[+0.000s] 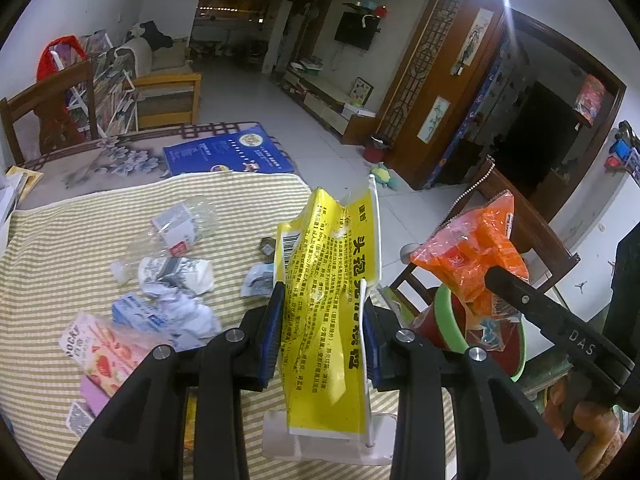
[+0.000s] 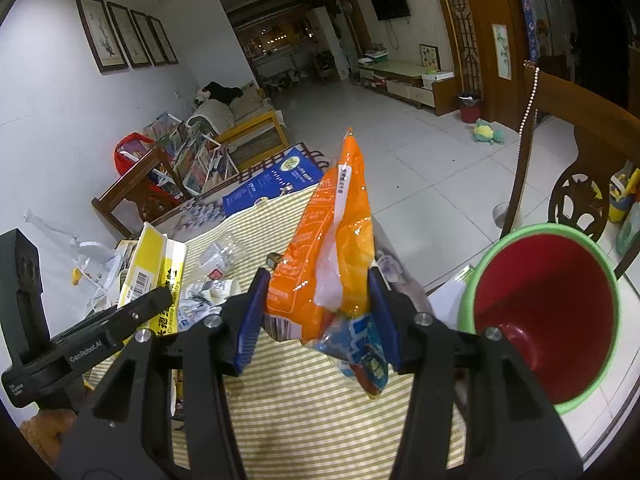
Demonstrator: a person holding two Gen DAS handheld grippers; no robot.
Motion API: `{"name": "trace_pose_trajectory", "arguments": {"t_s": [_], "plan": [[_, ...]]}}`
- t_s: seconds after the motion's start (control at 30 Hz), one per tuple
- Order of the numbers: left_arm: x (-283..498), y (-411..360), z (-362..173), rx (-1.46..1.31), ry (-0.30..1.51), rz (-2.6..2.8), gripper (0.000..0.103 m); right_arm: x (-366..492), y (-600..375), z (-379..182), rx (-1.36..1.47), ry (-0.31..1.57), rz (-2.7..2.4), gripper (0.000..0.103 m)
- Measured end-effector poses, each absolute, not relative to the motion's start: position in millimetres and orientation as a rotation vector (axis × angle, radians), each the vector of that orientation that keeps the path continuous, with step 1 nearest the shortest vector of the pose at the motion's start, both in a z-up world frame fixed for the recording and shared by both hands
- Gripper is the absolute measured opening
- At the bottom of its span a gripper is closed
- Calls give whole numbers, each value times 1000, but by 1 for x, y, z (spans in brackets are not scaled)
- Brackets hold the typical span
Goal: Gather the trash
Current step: 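Carry both packets over the red bucket and open both tools to drop them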
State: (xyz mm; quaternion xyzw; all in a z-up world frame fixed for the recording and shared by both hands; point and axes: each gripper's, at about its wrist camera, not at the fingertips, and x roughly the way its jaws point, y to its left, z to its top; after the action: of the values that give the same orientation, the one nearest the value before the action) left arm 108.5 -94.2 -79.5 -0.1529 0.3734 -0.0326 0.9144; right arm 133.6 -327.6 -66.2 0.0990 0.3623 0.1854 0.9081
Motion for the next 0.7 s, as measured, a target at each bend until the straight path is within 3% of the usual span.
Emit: {"name": "trace_pose_trajectory", "arguments": {"t_s": [0.7], "plan": [[139, -170, -77, -265, 792, -112, 31, 154, -407, -72, 257, 746, 323, 48]]}}
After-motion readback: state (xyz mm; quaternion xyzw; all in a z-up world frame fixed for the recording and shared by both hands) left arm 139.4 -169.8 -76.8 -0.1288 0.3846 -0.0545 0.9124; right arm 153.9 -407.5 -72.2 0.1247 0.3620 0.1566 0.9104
